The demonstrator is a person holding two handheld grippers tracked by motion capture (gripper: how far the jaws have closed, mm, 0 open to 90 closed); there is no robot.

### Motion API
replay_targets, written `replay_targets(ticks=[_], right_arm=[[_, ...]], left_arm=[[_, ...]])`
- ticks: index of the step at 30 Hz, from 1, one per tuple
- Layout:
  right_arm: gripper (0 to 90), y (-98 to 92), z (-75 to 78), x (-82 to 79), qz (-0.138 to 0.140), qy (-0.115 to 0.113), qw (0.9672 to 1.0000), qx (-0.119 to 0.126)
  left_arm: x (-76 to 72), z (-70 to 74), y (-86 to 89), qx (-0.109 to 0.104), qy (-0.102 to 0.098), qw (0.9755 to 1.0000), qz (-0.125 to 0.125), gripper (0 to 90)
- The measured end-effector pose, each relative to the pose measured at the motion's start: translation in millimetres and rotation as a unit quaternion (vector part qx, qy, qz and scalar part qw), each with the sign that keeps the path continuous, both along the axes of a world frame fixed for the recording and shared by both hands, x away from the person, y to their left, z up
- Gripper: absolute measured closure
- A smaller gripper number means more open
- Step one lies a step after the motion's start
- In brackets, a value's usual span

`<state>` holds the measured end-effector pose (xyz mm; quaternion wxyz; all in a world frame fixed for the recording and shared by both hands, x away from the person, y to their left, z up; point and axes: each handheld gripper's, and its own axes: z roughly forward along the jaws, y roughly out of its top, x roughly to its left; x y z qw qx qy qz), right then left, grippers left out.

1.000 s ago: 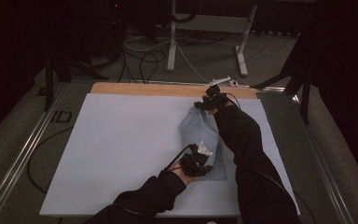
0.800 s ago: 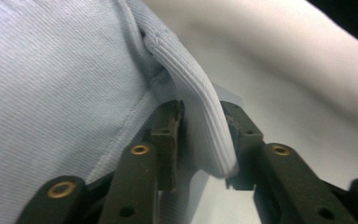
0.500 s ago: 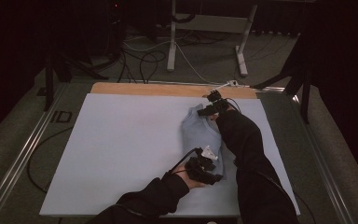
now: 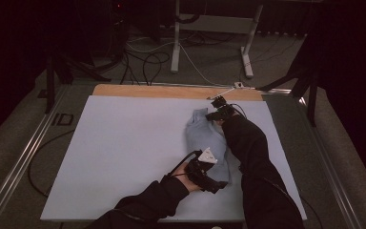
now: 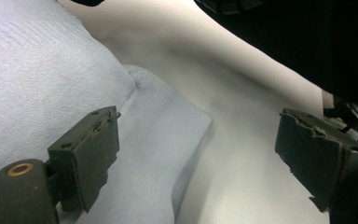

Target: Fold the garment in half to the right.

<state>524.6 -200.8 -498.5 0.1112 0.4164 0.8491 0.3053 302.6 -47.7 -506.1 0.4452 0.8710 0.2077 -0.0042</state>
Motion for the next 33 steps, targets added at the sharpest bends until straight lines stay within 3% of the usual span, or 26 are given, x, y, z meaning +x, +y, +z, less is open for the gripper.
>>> replay_targets(ticks=[6,10,13,22,27,33], right_arm=[[85.5,7.4,9.3,-4.2,0.014,-0.025,0.9995,0.015],[85.4,9.5,17.0,-3.8,0.012,-0.048,0.9979,0.042],[85.5,9.4,16.1,0.0,0.001,-0.049,0.9974,0.054],[85.4,8.9,-5.3,7.6,-0.011,-0.032,0.9988,0.036],[85.1,9.9,-10.6,8.8,-0.02,-0.028,0.9994,0.011],[83.2,8.6,-16.4,9.8,-0.016,-0.024,0.9995,0.013]], left_arm=[[-1.1,6.2,17.8,0.001,-0.02,0.9997,0.014,0.6],[1.6,9.4,34.0,-0.003,-0.03,0.999,0.033,0.3],[3.5,13.2,47.2,-0.009,-0.035,0.9984,0.043,0.3],[7.6,24.1,85.4,-0.025,-0.058,0.9948,0.081,0.3],[7.6,24.6,101.5,-0.035,-0.072,0.9925,0.092,0.3],[8.1,23.9,122.4,-0.033,-0.076,0.9909,0.106,0.3]])
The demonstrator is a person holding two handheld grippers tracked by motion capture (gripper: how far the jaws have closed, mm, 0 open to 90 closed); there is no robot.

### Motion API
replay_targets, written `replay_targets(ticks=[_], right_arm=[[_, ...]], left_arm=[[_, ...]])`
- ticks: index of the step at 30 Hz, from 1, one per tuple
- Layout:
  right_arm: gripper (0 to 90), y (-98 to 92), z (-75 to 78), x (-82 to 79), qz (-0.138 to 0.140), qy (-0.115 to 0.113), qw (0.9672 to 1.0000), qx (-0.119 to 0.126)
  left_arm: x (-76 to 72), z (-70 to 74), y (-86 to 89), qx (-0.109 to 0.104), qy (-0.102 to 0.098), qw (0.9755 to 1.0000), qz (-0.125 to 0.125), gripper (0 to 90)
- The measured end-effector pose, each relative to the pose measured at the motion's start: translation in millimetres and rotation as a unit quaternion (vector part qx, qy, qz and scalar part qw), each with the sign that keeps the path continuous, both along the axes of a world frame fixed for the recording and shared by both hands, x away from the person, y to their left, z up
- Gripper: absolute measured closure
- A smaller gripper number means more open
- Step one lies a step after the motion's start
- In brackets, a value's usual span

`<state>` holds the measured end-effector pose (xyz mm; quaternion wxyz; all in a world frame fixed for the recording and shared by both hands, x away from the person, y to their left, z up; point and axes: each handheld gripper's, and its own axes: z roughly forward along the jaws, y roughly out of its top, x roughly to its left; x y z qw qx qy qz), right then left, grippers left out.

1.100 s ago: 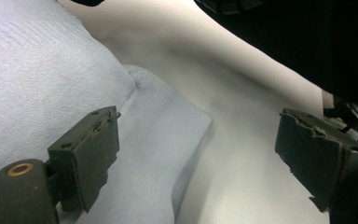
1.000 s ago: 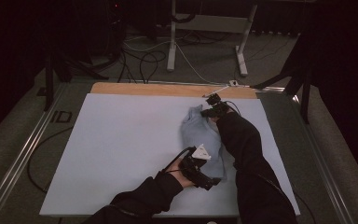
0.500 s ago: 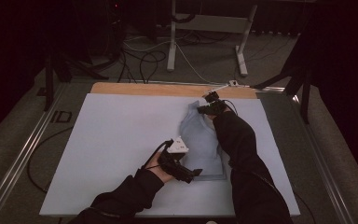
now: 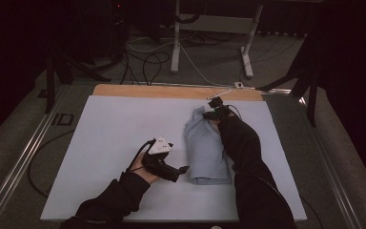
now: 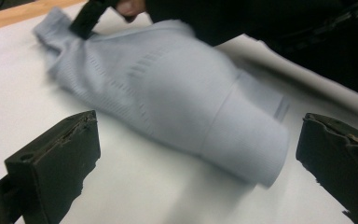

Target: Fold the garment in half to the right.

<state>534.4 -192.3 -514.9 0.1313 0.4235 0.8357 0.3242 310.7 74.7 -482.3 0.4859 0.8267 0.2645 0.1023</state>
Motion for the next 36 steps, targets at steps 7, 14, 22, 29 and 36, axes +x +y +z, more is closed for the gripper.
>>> replay_targets(ticks=[7,14,22,29,36], right_arm=[[73.2,-0.7,1.9,-0.2,-0.006,0.01,0.9999,0.008],[45.7,-2.4,20.8,-6.4,-0.001,0.003,0.9999,0.015],[18.8,-0.1,48.2,-25.6,0.017,-0.011,0.9992,0.035],[11.7,-3.3,61.9,-56.9,0.041,-0.022,0.9972,0.058],[14.7,-7.4,59.0,-99.2,0.064,-0.022,0.9959,0.059]], left_arm=[[0.1,1.7,27.9,-0.016,-0.007,0.9998,0.011,0.3],[0.2,3.0,61.4,-0.03,-0.034,0.9979,0.046,0.4],[-2.1,-0.9,93.4,-0.027,-0.053,0.9955,0.073,1.2],[-7.9,-7.2,111.9,-0.03,-0.055,0.9959,0.065,1.3],[-13.1,-19.0,120.7,-0.025,-0.053,0.9952,0.079,1.3]])
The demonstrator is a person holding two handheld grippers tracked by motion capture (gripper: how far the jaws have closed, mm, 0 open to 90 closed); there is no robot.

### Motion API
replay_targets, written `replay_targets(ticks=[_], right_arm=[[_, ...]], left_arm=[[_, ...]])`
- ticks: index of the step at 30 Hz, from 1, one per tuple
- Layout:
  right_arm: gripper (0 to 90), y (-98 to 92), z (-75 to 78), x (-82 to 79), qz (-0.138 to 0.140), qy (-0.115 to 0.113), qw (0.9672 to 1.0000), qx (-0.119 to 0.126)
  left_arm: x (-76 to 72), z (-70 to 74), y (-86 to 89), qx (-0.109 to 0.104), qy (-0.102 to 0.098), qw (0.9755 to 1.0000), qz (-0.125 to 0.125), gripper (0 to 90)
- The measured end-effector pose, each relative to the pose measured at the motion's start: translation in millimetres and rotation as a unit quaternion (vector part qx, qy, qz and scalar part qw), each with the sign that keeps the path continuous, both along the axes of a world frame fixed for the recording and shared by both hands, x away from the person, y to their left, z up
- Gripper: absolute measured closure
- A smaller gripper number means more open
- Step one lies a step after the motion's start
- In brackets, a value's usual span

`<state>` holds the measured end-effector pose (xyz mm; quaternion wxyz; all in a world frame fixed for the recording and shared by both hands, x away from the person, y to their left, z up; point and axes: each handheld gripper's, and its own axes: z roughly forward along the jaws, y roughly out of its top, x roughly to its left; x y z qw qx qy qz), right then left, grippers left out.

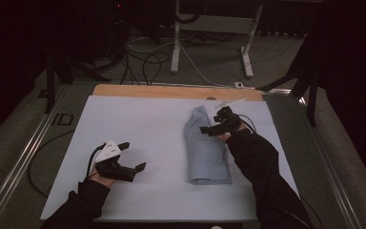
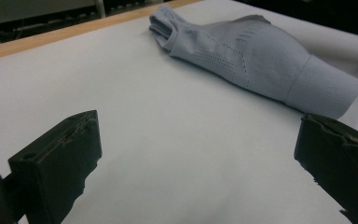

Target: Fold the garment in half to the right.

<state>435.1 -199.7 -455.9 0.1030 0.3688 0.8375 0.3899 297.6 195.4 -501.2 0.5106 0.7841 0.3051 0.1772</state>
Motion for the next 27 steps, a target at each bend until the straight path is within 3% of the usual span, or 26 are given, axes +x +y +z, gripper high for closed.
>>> replay_targets(ticks=[3,7,13,22,27], right_arm=[[23.9,-4.4,-0.9,-18.0,0.004,0.002,1.0,0.003],[35.8,-10.7,-2.5,-41.6,0.008,-0.009,0.9998,-0.017],[44.3,-25.7,-11.2,-70.0,0.001,-0.004,0.9992,-0.039],[49.1,-50.4,-38.4,-105.4,-0.034,0.039,0.9978,-0.042],[51.4,-56.4,-51.0,-119.6,-0.037,0.065,0.997,-0.02]], left_arm=[[-1.8,-2.0,1.6,0.004,-0.007,1.0,0.005,1.3],[-3.4,-2.6,3.9,0.012,-0.009,0.9999,0.009,1.3],[-6.1,-5.7,8.1,0.012,-0.003,0.9998,0.017,1.3],[-6.1,-9.0,9.8,0.013,0.002,0.9997,0.021,1.3],[-6.3,-10.5,9.5,0.014,0.006,0.9997,0.021,1.3]])
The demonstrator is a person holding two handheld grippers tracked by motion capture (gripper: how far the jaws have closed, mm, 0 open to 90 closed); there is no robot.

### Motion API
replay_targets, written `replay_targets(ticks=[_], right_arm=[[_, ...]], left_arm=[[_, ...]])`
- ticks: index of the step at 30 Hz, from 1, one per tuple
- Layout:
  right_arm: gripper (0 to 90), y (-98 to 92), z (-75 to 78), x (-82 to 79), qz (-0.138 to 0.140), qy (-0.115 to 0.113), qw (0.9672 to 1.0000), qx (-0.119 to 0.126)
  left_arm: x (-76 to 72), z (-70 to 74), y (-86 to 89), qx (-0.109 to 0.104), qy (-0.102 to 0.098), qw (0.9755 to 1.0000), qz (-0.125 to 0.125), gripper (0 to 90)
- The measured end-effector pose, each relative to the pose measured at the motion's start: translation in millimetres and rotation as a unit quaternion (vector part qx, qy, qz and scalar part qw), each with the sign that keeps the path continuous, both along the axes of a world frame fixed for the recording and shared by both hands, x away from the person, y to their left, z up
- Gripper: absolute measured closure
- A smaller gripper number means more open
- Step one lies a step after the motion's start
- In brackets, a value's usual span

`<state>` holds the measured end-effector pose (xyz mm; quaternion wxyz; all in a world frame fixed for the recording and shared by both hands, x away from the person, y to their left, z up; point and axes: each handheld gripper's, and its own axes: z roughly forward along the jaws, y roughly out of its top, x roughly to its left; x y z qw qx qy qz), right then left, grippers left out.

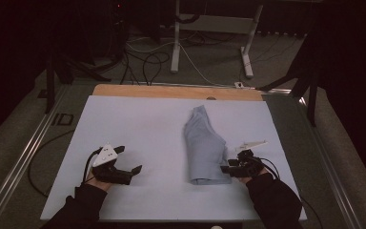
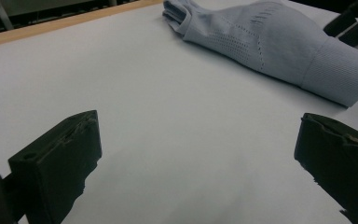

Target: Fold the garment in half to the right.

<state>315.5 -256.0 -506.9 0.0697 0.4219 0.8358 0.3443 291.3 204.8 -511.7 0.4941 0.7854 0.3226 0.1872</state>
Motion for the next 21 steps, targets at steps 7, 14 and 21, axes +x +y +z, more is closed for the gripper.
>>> replay_targets(ticks=[7,14,21], right_arm=[[52.4,4.5,-10.7,-12.3,-0.001,0.012,0.9997,-0.021],[62.6,10.1,-10.0,-17.4,-0.003,-0.002,0.999,-0.044],[85.6,11.2,-3.7,-20.9,0.012,-0.006,0.9991,-0.041]], left_arm=[[1.8,-3.1,0.1,0.002,0.006,1.0,0.002,1.3],[1.4,-3.5,0.6,0.0,0.005,1.0,0.003,1.3],[1.4,-4.5,-0.3,0.001,0.006,1.0,0.0,1.3]])
